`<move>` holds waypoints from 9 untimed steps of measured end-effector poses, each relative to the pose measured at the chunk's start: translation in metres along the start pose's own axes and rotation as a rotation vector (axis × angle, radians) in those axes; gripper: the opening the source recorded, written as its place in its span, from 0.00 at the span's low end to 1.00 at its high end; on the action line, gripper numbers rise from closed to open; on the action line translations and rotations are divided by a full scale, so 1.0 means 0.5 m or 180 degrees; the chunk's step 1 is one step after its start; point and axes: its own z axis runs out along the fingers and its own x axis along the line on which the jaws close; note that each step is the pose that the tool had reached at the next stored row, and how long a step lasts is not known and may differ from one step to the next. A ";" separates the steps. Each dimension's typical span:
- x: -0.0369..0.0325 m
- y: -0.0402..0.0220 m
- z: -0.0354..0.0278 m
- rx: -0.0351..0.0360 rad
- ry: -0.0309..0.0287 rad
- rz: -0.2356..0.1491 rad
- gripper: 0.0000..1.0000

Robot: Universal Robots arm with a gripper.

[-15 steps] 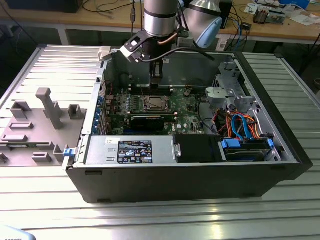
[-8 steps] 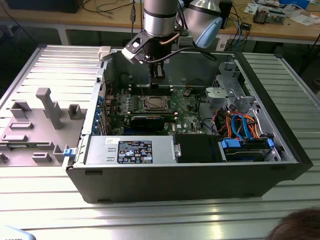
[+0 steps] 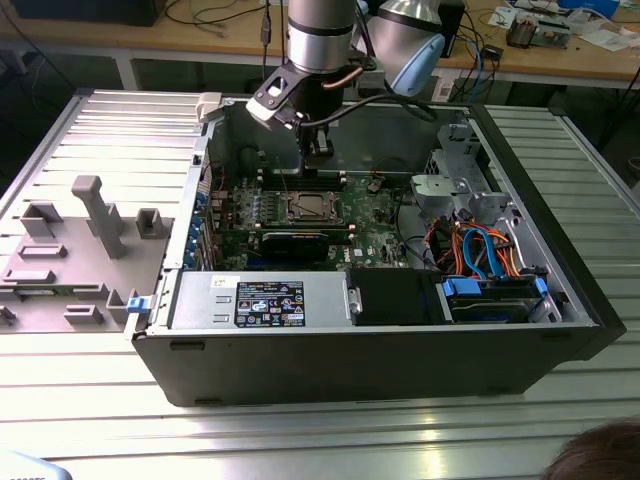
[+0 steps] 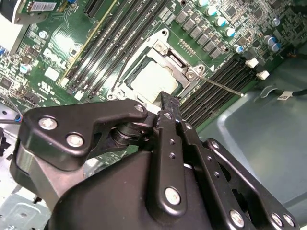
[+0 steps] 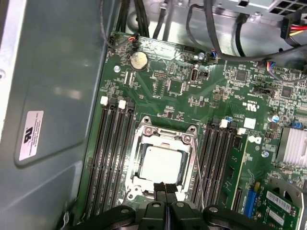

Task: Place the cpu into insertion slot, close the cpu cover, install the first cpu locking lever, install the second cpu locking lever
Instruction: 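Install the first cpu locking lever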

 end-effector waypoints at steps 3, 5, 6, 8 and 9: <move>0.000 0.000 0.000 -0.0002 -0.0002 -0.0097 0.11; 0.000 0.000 0.000 -0.0003 -0.0003 -0.0171 0.11; 0.000 0.000 0.000 -0.0003 -0.0003 -0.0215 0.11; 0.000 0.000 0.000 -0.0004 -0.0004 -0.0270 0.11; 0.000 0.000 0.000 -0.0005 -0.0005 -0.0313 0.11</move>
